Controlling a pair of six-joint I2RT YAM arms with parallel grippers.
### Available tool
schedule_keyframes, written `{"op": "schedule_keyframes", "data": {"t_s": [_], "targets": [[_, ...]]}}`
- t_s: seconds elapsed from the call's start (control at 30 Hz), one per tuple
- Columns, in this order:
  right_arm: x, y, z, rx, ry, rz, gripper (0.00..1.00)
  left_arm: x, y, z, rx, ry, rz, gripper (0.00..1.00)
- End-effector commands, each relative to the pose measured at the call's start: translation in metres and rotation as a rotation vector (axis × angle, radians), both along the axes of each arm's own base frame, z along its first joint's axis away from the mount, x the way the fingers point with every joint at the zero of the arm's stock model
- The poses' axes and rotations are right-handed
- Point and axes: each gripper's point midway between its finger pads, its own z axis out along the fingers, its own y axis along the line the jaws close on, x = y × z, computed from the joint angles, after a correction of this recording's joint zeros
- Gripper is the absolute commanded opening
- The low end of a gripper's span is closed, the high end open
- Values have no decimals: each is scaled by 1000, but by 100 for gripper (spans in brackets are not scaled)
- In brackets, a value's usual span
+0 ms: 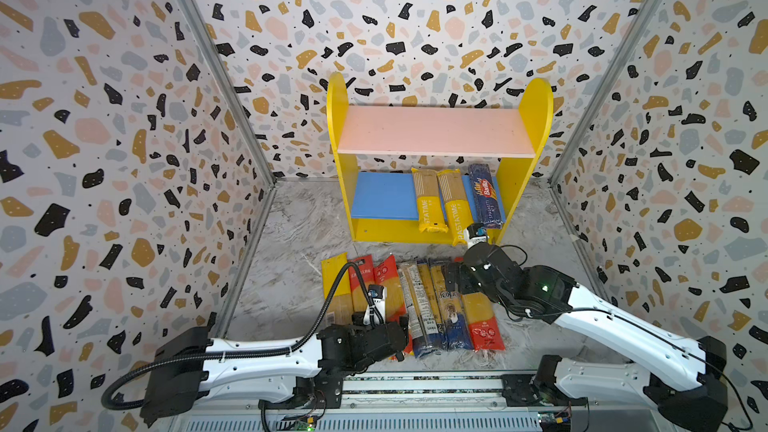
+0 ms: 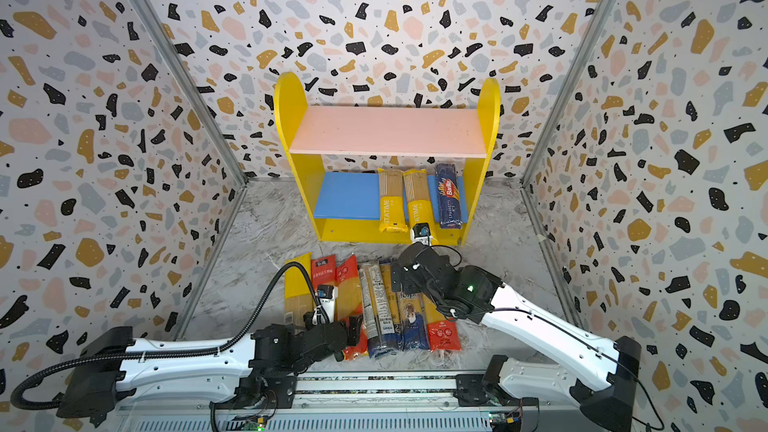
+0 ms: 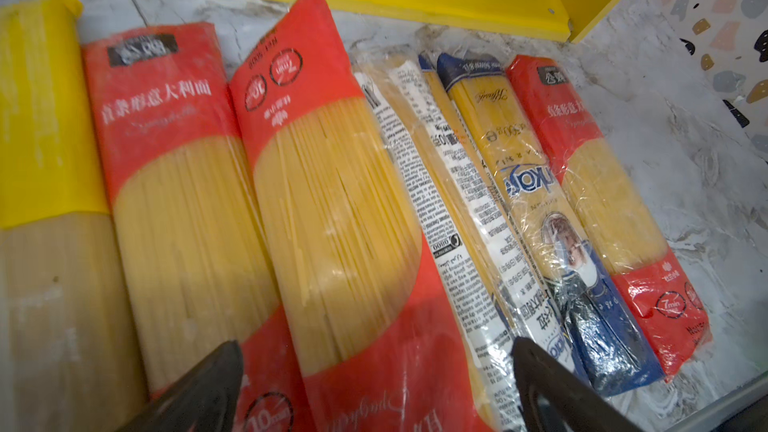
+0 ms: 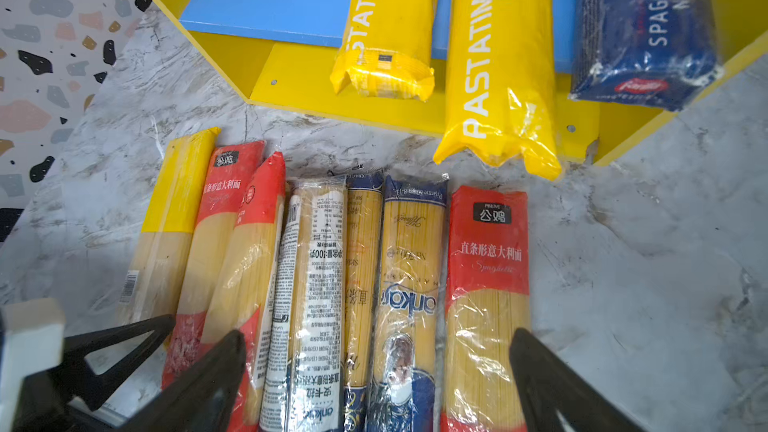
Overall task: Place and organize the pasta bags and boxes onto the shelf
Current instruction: 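Withdraw the right gripper from the shelf while the left reaches over red bags, then grasp the red-labelled spaghetti bag with the left gripper and lift it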
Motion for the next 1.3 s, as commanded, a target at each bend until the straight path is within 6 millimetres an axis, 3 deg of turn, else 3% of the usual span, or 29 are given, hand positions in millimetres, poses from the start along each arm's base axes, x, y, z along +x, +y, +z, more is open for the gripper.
{"op": "schedule_keyframes", "data": {"t_s": [0.0, 0.17, 0.4, 0.7, 0.93, 1.07, 1.27], "targets": [[-7, -8, -5, 11, 7, -8, 99, -1, -19, 2, -121, 36, 7, 100], [-10, -11, -8, 15, 2, 4, 99, -1, -32, -7, -142, 53, 0, 99], [-13, -11, -13, 25, 5, 17, 99, -5, -37, -38, -82, 114, -1, 97], [-13, -13, -17, 11, 3, 19, 99, -4, -14, -55, -92, 124, 62, 91], [-10, -9, -16, 0, 3, 24, 99, -5, 3, -64, -100, 128, 89, 70], [-9, -6, -17, -6, 7, 26, 99, -5, 10, -66, -98, 128, 91, 46], [-9, -2, -16, 3, 10, 38, 99, -2, 16, -55, -50, 89, 78, 22]]}}
